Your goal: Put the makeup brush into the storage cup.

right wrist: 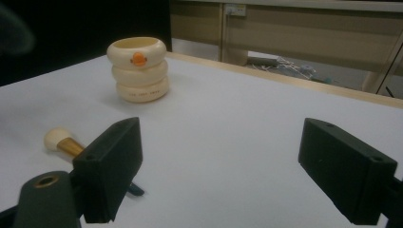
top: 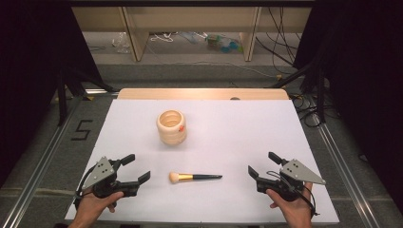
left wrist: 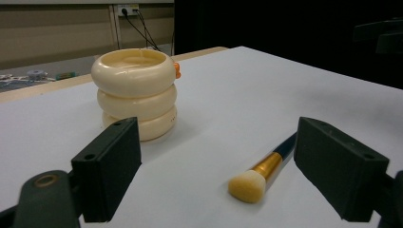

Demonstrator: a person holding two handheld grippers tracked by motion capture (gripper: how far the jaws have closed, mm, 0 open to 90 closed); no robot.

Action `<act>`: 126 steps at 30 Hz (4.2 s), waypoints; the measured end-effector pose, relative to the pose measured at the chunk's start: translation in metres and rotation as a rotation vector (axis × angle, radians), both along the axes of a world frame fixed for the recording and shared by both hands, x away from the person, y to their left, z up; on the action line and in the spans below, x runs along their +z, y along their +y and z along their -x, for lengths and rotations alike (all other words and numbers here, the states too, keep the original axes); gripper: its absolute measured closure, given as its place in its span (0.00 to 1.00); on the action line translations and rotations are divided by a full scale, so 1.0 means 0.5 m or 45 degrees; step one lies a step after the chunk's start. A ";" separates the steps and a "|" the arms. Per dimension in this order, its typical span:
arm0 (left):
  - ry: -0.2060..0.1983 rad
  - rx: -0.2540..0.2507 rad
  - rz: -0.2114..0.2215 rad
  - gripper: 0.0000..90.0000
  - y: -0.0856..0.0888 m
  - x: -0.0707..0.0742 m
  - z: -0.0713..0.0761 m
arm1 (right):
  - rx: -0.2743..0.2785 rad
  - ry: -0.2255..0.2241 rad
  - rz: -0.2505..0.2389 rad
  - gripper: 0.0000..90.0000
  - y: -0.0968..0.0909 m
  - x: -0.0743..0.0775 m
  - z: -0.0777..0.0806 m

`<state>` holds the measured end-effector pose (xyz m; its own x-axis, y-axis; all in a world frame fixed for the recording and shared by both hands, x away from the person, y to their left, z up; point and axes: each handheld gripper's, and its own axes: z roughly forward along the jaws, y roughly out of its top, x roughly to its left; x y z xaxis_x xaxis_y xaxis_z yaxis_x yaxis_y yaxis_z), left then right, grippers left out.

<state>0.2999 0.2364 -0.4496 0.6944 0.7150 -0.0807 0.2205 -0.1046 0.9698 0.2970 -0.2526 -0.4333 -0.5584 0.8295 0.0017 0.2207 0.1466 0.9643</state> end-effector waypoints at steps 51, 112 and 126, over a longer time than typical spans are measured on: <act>0.022 -0.001 -0.021 0.18 -0.003 -0.004 -0.005 | 0.615 0.294 0.630 0.31 0.240 0.025 -0.115; 0.028 -0.003 -0.047 0.18 -0.004 -0.005 -0.008 | 0.933 0.636 1.138 0.53 0.437 -0.053 -0.193; 0.027 -0.005 -0.042 0.18 -0.004 -0.004 -0.008 | 0.942 0.688 1.145 0.62 0.442 -0.056 -0.200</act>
